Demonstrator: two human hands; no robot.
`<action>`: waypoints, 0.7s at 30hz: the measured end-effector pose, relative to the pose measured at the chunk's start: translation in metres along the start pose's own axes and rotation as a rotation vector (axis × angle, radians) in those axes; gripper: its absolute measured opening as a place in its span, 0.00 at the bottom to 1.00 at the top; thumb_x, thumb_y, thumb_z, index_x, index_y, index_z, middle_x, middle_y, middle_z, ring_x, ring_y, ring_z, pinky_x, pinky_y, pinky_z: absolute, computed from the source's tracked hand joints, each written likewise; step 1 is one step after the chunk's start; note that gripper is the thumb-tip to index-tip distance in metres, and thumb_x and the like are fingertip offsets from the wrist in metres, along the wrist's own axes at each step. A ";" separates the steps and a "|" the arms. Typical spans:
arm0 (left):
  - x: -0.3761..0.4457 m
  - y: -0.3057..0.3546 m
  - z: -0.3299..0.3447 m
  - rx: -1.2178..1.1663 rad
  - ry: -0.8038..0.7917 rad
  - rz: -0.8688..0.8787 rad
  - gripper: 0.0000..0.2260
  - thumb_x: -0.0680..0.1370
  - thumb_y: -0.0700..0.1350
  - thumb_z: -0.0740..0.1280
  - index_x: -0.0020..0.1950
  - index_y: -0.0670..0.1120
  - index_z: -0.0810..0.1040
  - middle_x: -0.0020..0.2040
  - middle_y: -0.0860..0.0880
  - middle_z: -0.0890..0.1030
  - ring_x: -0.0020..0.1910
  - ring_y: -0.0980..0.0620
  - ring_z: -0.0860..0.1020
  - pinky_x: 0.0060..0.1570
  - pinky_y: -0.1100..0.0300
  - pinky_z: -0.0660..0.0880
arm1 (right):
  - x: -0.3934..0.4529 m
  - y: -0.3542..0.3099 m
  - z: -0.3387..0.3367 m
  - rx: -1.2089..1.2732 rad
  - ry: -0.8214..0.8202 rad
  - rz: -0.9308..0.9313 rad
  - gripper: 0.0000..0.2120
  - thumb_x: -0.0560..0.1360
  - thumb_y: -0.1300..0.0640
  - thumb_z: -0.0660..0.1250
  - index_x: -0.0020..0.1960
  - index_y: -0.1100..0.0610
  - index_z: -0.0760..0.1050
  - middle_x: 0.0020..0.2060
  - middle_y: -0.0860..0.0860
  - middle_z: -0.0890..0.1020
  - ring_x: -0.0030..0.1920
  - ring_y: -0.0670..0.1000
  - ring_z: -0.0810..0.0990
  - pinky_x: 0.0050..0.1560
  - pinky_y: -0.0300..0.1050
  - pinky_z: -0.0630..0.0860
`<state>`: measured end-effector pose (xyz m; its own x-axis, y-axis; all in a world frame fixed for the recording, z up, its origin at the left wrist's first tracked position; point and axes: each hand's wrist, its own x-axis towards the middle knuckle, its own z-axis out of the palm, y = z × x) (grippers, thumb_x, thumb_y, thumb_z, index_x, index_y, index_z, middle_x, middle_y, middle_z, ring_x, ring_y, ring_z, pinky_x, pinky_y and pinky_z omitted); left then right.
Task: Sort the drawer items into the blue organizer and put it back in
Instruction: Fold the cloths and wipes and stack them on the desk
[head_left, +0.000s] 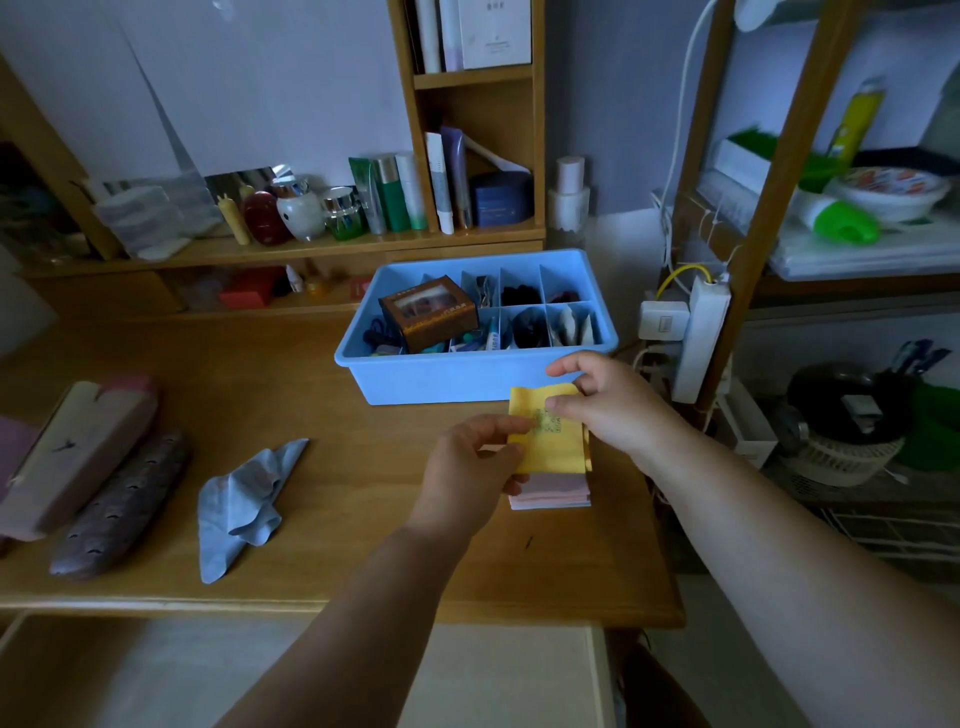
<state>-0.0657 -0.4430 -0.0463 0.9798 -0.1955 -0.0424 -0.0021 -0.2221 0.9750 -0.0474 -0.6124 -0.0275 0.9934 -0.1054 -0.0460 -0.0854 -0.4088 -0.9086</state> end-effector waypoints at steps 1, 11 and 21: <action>0.001 -0.002 0.001 0.056 0.006 0.017 0.12 0.77 0.36 0.65 0.49 0.53 0.80 0.44 0.48 0.81 0.28 0.59 0.79 0.30 0.66 0.76 | 0.002 0.002 0.000 -0.042 0.000 -0.001 0.13 0.72 0.57 0.71 0.54 0.46 0.74 0.49 0.54 0.81 0.47 0.50 0.80 0.39 0.37 0.70; 0.008 -0.031 0.011 0.463 0.066 0.145 0.12 0.76 0.43 0.67 0.57 0.52 0.80 0.43 0.57 0.77 0.33 0.63 0.74 0.29 0.76 0.68 | 0.006 0.033 0.021 -0.230 0.040 -0.050 0.11 0.74 0.60 0.69 0.56 0.51 0.76 0.62 0.49 0.78 0.64 0.48 0.74 0.51 0.34 0.66; 0.009 -0.037 0.011 0.582 0.058 0.242 0.13 0.76 0.41 0.67 0.60 0.49 0.79 0.54 0.54 0.77 0.38 0.61 0.75 0.35 0.77 0.69 | 0.007 0.035 0.026 -0.374 0.081 -0.129 0.12 0.75 0.58 0.68 0.58 0.52 0.76 0.58 0.48 0.79 0.60 0.48 0.76 0.50 0.36 0.67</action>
<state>-0.0586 -0.4468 -0.0849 0.9473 -0.2561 0.1922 -0.3170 -0.6644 0.6768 -0.0416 -0.6045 -0.0705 0.9897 -0.0971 0.1050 0.0022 -0.7237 -0.6901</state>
